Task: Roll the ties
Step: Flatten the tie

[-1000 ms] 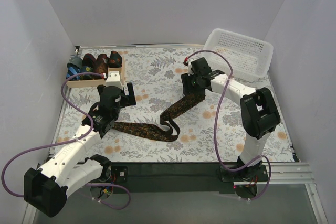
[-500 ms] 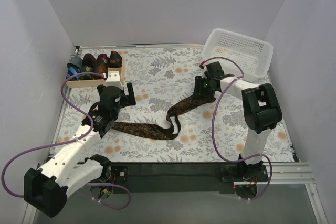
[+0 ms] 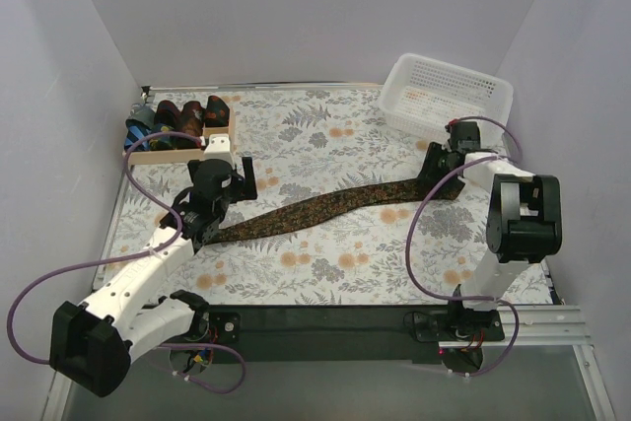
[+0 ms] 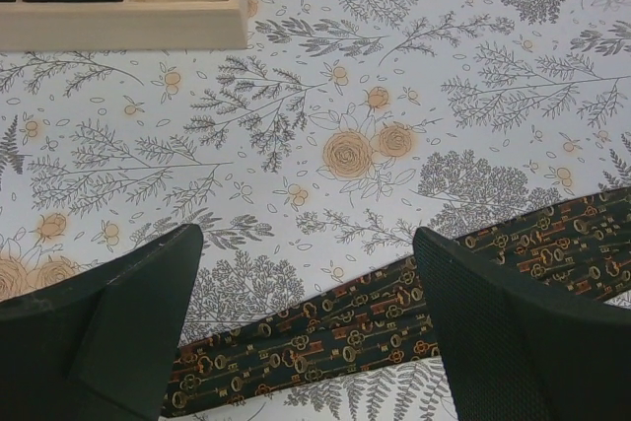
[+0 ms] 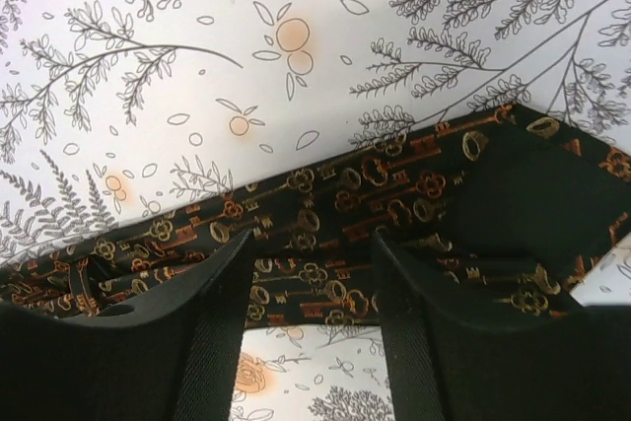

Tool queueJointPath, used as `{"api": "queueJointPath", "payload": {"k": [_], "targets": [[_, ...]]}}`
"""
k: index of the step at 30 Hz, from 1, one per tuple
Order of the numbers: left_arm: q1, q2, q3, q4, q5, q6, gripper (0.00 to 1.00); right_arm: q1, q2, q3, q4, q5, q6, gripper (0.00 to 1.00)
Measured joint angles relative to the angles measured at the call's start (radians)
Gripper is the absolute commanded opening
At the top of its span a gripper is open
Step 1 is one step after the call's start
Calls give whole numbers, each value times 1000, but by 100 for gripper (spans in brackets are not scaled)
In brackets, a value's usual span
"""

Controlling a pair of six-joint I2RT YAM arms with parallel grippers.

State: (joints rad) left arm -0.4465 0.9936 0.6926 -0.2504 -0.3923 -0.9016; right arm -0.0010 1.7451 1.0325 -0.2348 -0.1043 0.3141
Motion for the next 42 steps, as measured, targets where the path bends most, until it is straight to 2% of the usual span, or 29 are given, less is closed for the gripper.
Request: {"api": "queueJointPath", "payload": {"k": [5,10,16,24,29,42], "targets": [[5,36,0,0,16,-3,81,51,-112,-12,-24,34,-57,55],[6,64,0,-1,18,-3,81,289,-207,-9,-25,31,-182,56],[6,78,0,-2,22,-3,81,544,-182,-2,-38,1,-209,55],[6,79,0,-3,28,-3,81,785,-122,-42,-28,132,-123,54],[6,77,0,-3,29,-3,82,842,-34,-38,-21,193,-70,54],[6,50,0,-3,30,-3,82,860,62,53,51,275,-20,54]]}}
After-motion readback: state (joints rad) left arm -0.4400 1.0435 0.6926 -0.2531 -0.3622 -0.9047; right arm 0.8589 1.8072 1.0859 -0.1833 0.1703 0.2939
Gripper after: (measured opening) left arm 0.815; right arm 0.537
